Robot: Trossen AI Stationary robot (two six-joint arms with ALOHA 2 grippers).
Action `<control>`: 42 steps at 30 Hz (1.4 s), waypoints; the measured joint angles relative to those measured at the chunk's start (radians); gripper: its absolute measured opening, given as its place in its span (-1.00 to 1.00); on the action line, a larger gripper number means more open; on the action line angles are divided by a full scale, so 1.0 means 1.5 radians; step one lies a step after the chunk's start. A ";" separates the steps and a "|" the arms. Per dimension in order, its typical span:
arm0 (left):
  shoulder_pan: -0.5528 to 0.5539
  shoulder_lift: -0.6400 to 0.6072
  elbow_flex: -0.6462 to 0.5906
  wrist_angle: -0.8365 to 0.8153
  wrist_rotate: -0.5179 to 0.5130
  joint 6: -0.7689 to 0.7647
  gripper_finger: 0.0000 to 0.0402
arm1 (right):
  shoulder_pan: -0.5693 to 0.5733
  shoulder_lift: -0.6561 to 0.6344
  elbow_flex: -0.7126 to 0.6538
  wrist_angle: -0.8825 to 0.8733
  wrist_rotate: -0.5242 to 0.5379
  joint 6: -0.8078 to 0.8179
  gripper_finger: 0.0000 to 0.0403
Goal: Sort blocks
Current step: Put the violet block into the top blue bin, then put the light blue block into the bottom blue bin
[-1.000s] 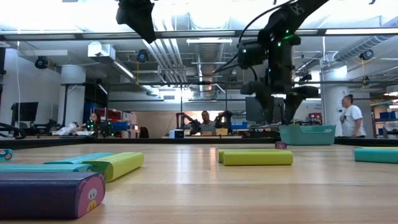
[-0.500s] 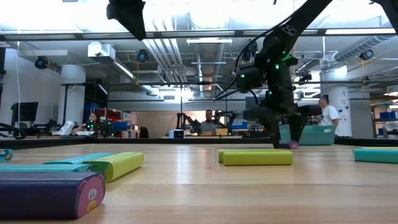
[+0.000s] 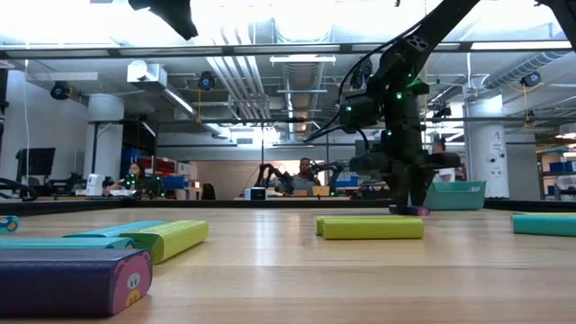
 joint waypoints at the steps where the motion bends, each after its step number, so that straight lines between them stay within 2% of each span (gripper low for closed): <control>1: 0.000 -0.001 0.000 0.001 -0.001 0.000 -0.55 | 0.000 0.000 0.001 0.000 0.000 -0.004 -0.54; 6: 0.001 -0.001 0.000 0.001 -0.012 0.001 -0.55 | 0.000 -0.010 0.028 -0.028 0.002 -0.034 -0.54; 13: 0.001 0.001 0.000 0.001 -0.013 0.001 -0.55 | -0.034 -0.082 0.110 -0.125 0.007 -0.070 -0.54; 21: 0.001 0.001 0.000 0.001 -0.013 0.001 -0.55 | -0.187 -0.115 0.172 -0.177 0.022 -0.122 -0.54; 29: 0.001 0.001 0.000 0.001 -0.013 -0.004 -0.55 | -0.312 -0.120 0.176 -0.203 0.023 -0.171 -0.54; 35: 0.001 0.001 0.000 0.003 -0.013 -0.004 -0.55 | -0.340 -0.108 0.165 -0.210 0.025 -0.202 -0.53; 39: 0.001 0.001 0.000 0.004 -0.013 -0.004 -0.55 | -0.339 -0.097 0.159 -0.210 0.026 -0.204 -0.36; 42: 0.001 0.001 0.000 0.006 -0.013 -0.004 -0.55 | -0.339 -0.095 0.158 -0.209 0.037 -0.203 -0.31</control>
